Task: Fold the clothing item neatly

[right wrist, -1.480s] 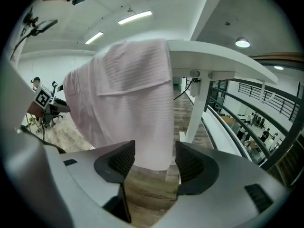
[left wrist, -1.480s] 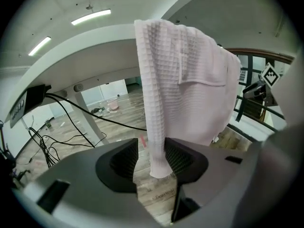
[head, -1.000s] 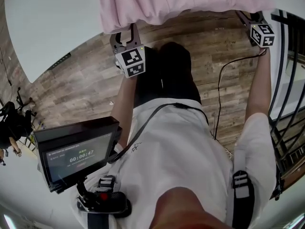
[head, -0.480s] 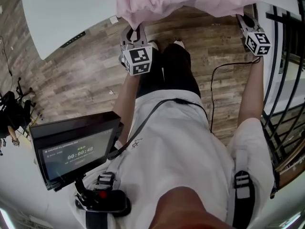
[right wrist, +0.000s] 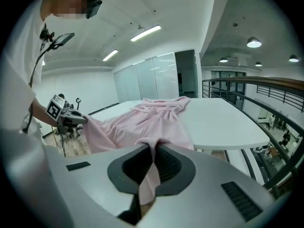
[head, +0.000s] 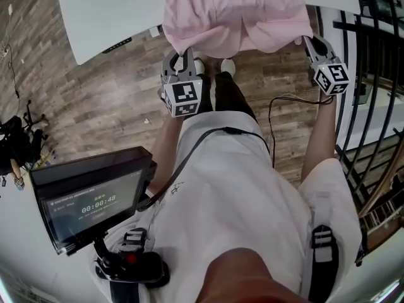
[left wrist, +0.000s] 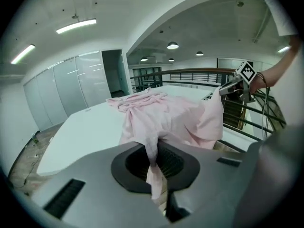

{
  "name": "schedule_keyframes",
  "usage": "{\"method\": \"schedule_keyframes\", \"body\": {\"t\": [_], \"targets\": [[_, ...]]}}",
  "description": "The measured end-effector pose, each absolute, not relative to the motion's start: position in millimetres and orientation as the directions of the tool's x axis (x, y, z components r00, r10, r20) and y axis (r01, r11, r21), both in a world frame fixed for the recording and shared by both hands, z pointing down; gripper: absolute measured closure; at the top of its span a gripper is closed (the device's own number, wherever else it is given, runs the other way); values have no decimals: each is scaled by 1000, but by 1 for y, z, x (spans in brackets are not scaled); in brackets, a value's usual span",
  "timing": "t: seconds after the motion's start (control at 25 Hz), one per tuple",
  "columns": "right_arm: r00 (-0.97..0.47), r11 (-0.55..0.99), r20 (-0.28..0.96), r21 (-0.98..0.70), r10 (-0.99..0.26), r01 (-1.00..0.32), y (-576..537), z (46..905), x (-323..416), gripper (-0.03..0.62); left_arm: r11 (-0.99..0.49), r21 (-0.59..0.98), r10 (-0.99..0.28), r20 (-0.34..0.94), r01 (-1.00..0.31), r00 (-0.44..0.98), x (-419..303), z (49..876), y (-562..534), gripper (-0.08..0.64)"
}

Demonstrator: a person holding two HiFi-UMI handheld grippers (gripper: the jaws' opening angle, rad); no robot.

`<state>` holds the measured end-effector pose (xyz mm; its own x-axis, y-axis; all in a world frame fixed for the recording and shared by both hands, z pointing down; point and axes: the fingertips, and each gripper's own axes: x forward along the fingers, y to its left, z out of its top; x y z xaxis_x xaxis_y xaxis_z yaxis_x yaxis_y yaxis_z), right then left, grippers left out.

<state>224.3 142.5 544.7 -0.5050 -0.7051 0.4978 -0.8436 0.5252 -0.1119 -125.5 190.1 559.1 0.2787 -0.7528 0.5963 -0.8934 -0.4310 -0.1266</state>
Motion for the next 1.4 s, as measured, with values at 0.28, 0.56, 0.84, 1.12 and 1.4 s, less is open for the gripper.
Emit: {"method": "schedule_keyframes", "body": {"t": [0.28, 0.56, 0.84, 1.12, 1.4], "targets": [[-527, 523, 429, -138, -734, -841, 125, 539, 210, 581, -394, -164, -785, 571, -904, 239, -145, 553, 166, 546], [-538, 511, 357, -177, -763, -841, 76, 520, 219, 580, -282, -124, -802, 574, -951, 163, -172, 543, 130, 546], [-443, 409, 334, -170, -832, -897, 33, 504, 252, 581, -124, -42, -812, 578, -991, 77, -216, 535, 94, 546], [-370, 351, 315, -119, -874, -929, 6, 493, 262, 581, -134, -72, -836, 543, -988, 74, -223, 518, 52, 546], [-349, 348, 332, -62, -877, -935, -19, 485, 254, 581, -214, -73, -812, 568, -974, 135, -194, 517, 15, 546]]}}
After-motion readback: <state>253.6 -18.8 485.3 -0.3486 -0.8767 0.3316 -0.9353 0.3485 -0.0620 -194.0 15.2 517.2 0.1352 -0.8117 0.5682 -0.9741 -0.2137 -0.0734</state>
